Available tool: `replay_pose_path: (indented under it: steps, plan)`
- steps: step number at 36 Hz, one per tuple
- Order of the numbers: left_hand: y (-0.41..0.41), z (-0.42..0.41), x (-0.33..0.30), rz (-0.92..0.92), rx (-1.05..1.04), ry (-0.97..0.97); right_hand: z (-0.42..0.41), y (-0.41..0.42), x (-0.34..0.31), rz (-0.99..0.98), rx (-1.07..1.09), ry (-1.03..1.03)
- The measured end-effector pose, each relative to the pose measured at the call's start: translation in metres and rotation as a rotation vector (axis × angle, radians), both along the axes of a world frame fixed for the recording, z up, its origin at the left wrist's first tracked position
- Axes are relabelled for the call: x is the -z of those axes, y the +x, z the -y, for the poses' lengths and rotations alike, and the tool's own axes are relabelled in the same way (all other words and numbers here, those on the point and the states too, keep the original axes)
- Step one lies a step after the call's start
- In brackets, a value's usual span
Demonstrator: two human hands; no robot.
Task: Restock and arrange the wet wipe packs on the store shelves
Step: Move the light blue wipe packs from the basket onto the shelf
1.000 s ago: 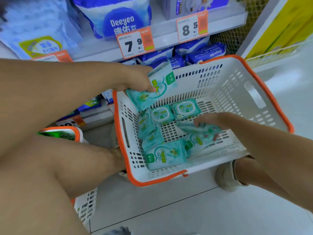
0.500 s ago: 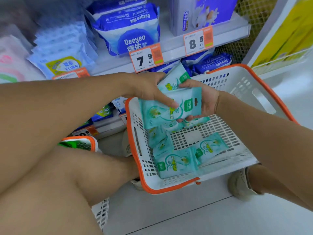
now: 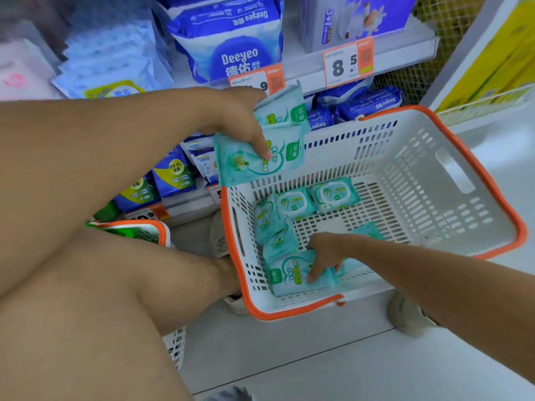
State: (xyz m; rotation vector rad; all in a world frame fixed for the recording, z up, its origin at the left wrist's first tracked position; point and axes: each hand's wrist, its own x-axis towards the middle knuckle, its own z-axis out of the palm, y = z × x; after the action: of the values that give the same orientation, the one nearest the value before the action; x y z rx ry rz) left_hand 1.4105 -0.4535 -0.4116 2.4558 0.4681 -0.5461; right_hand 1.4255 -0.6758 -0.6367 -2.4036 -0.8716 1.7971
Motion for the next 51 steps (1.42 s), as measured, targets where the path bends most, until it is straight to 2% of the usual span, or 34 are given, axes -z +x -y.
replay_pose_path:
  steps: [5, 8, 11, 14, 18, 21, 24, 30, 35, 38, 42, 45, 48, 51]
  plan:
    - [0.003, -0.004, -0.011, 0.015, -0.011, -0.014, -0.008, 0.030, -0.038, -0.062, -0.002, -0.023]
    - [0.008, -0.009, -0.019, 0.021, -0.033, -0.067, -0.003, 0.077, -0.100, -0.118, -0.042, -0.058]
    - [0.011, -0.014, -0.030, 0.057, -0.080, -0.178, 0.020, 0.123, -0.176, -0.194, 0.049, -0.009]
    - [0.012, -0.012, -0.044, 0.151, -0.181, -0.291, 0.051, 0.146, -0.246, -0.230, 0.306, 0.211]
    - [0.014, -0.006, -0.062, 0.270, -0.355, -0.552, 0.076, 0.149, -0.296, -0.424, 0.724, 0.594]
    - [0.013, 0.004, -0.073, 0.457, -0.470, -0.765, 0.066, 0.134, -0.313, -0.444, 0.818, 0.807]
    - [0.013, 0.024, -0.079, 0.609, -0.578, -0.921, 0.039, 0.123, -0.326, -0.442, 0.893, 0.905]
    - [0.021, 0.058, -0.084, 0.708, -0.796, -1.036, 0.005, 0.103, -0.329, -0.411, 1.112, 1.070]
    - [0.015, 0.062, -0.098, 0.632, -0.800, -1.108, 0.015, 0.101, -0.336, -0.518, 1.125, 1.101]
    - [0.015, 0.062, -0.100, 0.639, -0.786, -1.118, 0.021, 0.098, -0.340, -0.587, 1.057, 1.063]
    - [0.018, 0.073, -0.096, 0.728, -0.772, -0.932, 0.008, 0.083, -0.338, -0.542, 0.973, 1.032]
    - [0.017, 0.082, -0.102, 0.733, -0.768, -0.983, -0.005, 0.068, -0.340, -0.516, 0.980, 1.112]
    - [0.015, 0.086, -0.111, 0.728, -0.656, -1.060, -0.012, 0.062, -0.344, -0.404, 0.959, 1.207]
    - [0.007, 0.089, -0.117, 0.664, -0.514, -0.940, -0.003, 0.067, -0.348, -0.390, 0.860, 1.256]
